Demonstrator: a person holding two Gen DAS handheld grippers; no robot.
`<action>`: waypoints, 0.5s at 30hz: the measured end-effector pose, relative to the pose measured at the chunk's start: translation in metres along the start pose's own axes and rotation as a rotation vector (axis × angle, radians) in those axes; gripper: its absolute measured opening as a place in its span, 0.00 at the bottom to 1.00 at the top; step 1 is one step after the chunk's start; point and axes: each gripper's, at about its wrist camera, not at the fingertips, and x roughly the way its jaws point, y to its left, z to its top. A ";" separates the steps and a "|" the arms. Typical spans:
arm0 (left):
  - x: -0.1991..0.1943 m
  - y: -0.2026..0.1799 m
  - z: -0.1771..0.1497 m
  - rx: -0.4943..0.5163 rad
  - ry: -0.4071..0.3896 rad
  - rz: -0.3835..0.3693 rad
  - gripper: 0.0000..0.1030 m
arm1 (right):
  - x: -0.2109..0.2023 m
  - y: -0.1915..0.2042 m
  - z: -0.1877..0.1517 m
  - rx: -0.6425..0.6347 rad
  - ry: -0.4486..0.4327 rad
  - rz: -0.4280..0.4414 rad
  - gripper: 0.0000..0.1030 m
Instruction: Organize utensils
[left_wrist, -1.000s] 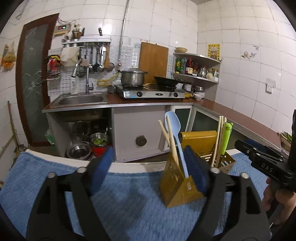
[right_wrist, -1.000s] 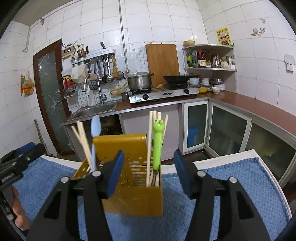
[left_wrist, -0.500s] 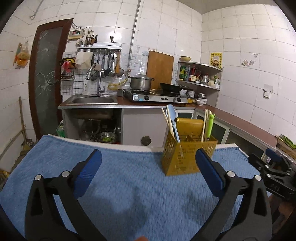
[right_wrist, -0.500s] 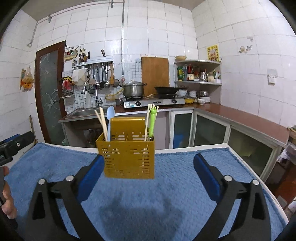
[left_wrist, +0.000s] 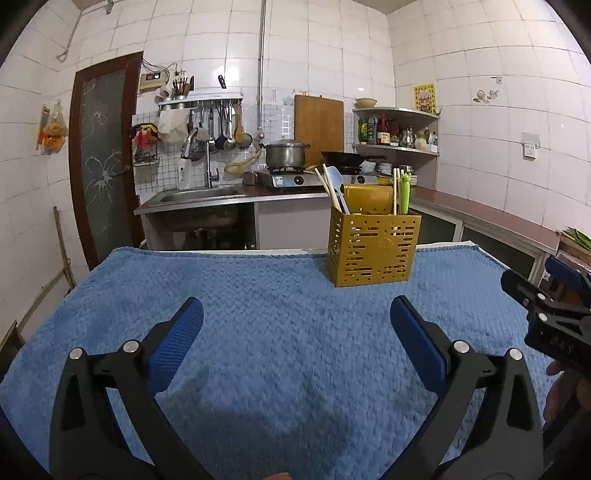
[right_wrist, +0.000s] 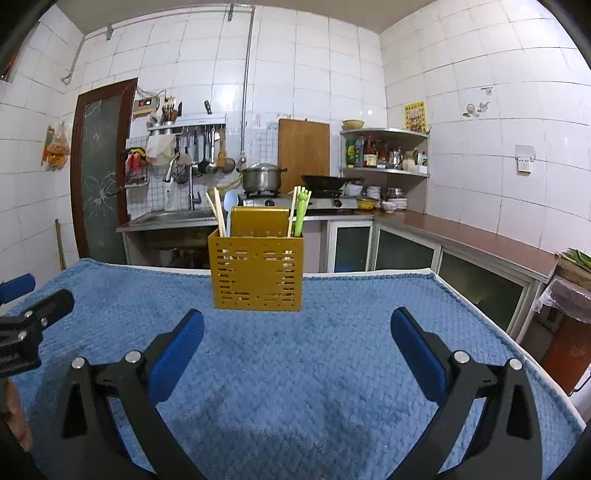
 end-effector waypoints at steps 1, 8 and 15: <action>-0.001 0.000 -0.001 -0.001 -0.011 0.006 0.95 | -0.001 0.001 -0.001 0.001 -0.004 -0.002 0.96; 0.003 0.003 -0.019 0.002 -0.009 0.001 0.95 | -0.003 -0.004 -0.009 0.022 -0.001 0.007 0.96; 0.000 -0.005 -0.026 0.043 -0.041 0.001 0.95 | -0.007 -0.002 -0.012 0.013 -0.011 0.008 0.96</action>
